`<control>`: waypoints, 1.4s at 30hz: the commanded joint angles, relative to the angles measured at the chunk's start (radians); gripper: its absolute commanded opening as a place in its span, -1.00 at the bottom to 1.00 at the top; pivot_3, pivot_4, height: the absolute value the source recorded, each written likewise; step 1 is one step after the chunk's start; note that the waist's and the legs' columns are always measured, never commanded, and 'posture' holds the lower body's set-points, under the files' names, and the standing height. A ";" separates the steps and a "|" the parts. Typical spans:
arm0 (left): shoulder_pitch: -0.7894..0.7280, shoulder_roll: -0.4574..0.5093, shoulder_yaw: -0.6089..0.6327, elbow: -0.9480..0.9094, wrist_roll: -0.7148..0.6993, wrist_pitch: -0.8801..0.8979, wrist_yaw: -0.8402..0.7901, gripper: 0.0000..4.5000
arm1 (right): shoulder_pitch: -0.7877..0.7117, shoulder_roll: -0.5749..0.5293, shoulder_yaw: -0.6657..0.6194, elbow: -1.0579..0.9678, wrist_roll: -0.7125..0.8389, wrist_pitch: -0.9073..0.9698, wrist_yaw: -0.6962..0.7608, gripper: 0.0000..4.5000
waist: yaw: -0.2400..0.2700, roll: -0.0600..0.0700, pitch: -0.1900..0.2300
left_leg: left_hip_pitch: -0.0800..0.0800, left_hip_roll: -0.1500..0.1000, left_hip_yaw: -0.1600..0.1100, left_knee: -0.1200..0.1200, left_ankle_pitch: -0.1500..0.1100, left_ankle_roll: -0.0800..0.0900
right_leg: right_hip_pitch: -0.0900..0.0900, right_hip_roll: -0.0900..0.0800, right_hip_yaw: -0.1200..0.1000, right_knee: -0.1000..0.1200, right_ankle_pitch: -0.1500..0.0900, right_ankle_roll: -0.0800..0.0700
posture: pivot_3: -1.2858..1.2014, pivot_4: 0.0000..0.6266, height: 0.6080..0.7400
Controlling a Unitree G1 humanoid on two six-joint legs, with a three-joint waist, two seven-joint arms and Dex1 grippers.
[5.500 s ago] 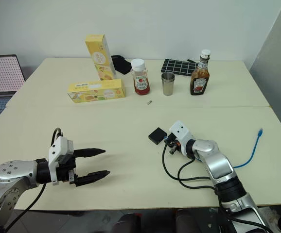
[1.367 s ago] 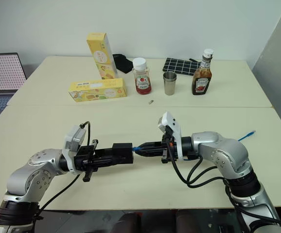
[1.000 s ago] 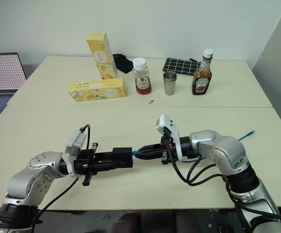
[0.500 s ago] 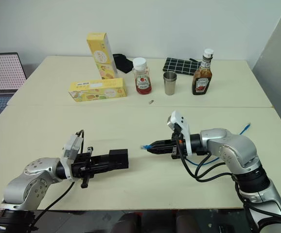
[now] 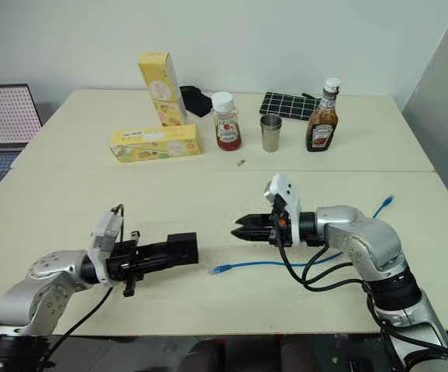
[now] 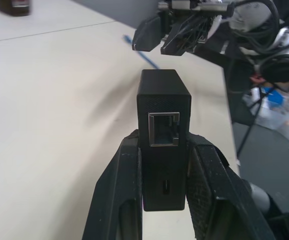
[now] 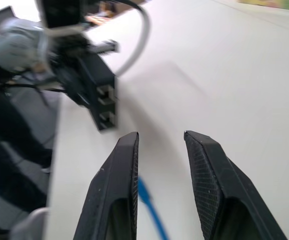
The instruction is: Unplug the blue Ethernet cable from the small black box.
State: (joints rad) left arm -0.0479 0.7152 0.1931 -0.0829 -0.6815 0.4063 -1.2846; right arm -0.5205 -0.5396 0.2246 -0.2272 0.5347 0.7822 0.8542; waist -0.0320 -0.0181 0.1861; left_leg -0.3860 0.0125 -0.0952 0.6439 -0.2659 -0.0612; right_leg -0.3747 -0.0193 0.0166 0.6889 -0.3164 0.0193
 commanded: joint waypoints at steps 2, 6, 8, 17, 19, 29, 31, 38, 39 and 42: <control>0.059 0.025 0.097 -0.071 -0.039 0.013 0.034 -0.65 | 0.072 -0.051 0.048 -0.079 -0.086 -0.123 0.047 -0.33 | 0.000 0.000 0.000 | -0.001 0.000 0.000 0.000 0.000 0.000 | -0.001 0.000 0.000 -0.001 0.000 0.000 | 0.03 -0.52 1.00; 0.113 0.038 0.116 -0.150 -0.047 0.031 0.050 -0.65 | 0.106 -0.051 0.128 -0.100 -0.159 -0.196 0.072 -0.25 | 0.000 0.000 0.000 | -0.002 0.001 -0.001 0.000 0.000 0.000 | -0.001 -0.001 0.000 -0.001 0.000 0.000 | 0.03 -0.52 1.00; 0.132 0.043 0.117 -0.176 -0.044 0.035 0.061 -0.65 | 0.097 -0.049 0.175 -0.075 -0.219 -0.249 0.082 -0.12 | 0.000 0.000 0.000 | -0.002 0.001 -0.001 0.000 0.000 0.000 | -0.001 -0.001 0.000 0.000 0.000 0.000 | 0.03 -0.52 1.00; 0.168 0.033 0.120 -0.237 -0.051 0.040 0.100 -0.65 | 0.031 0.068 0.346 0.118 -0.434 -0.375 0.067 0.35 | 0.000 0.001 0.000 | 0.000 0.001 -0.001 0.000 0.000 0.000 | 0.000 0.000 0.000 0.000 0.000 0.000 | 0.03 -0.52 1.00; 0.173 0.033 0.119 -0.241 -0.052 0.040 0.103 -0.65 | 0.018 0.085 0.362 0.158 -0.466 -0.397 0.073 0.35 | -0.002 0.001 0.000 | 0.000 0.001 -0.001 0.000 0.000 0.000 | 0.000 0.000 0.000 0.000 0.000 0.000 | 0.03 -0.52 1.00; 0.170 0.037 0.120 -0.256 -0.067 0.049 0.116 -0.65 | 0.023 0.068 0.342 0.167 -0.509 -0.455 0.112 -0.56 | 0.000 0.000 0.000 | 0.002 0.001 -0.001 0.000 0.000 0.000 | 0.002 0.000 0.000 0.001 0.000 0.000 | 0.03 -0.52 1.00; 0.169 0.038 0.118 -0.256 -0.069 0.047 0.118 -0.65 | 0.025 0.067 0.319 0.161 -0.495 -0.440 0.107 -0.73 | 0.000 0.000 0.000 | 0.002 0.001 -0.001 0.000 0.000 0.000 | 0.002 0.000 0.000 0.001 0.000 0.000 | 0.03 -0.52 1.00; 0.160 0.032 0.115 -0.250 -0.072 0.051 0.135 -0.65 | -0.044 0.042 0.158 0.323 -0.506 -0.458 0.018 -0.97 | 0.001 0.000 0.000 | 0.002 0.000 -0.001 0.001 0.000 0.000 | 0.002 0.000 0.000 0.001 0.000 0.000 | 0.03 -0.52 1.00; 0.159 0.032 0.115 -0.248 -0.074 0.057 0.141 -0.65 | -0.062 0.043 0.139 0.365 -0.515 -0.470 -0.006 -0.97 | 0.001 0.000 0.000 | 0.002 0.000 0.000 0.001 0.000 0.000 | 0.002 0.000 0.000 0.001 0.000 0.000 | 0.03 -0.52 1.00; 0.145 0.026 0.112 -0.239 -0.077 0.074 0.174 -0.65 | -0.127 0.071 0.080 0.527 -0.558 -0.510 -0.139 -0.98 | 0.000 0.000 0.000 | 0.002 0.000 0.001 0.001 0.000 0.000 | 0.002 0.000 0.001 0.001 0.000 0.000 | 0.03 -0.52 1.00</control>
State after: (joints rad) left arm 0.1150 0.7451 0.2844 -0.3065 -0.7335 0.4733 -1.1336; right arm -0.6112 -0.4856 0.3575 0.2165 0.0122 0.3055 0.8111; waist -0.0322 -0.0177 0.1863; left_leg -0.3842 0.0121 -0.0929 0.6444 -0.2658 -0.0614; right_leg -0.3732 -0.0195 0.0175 0.6897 -0.3162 0.0193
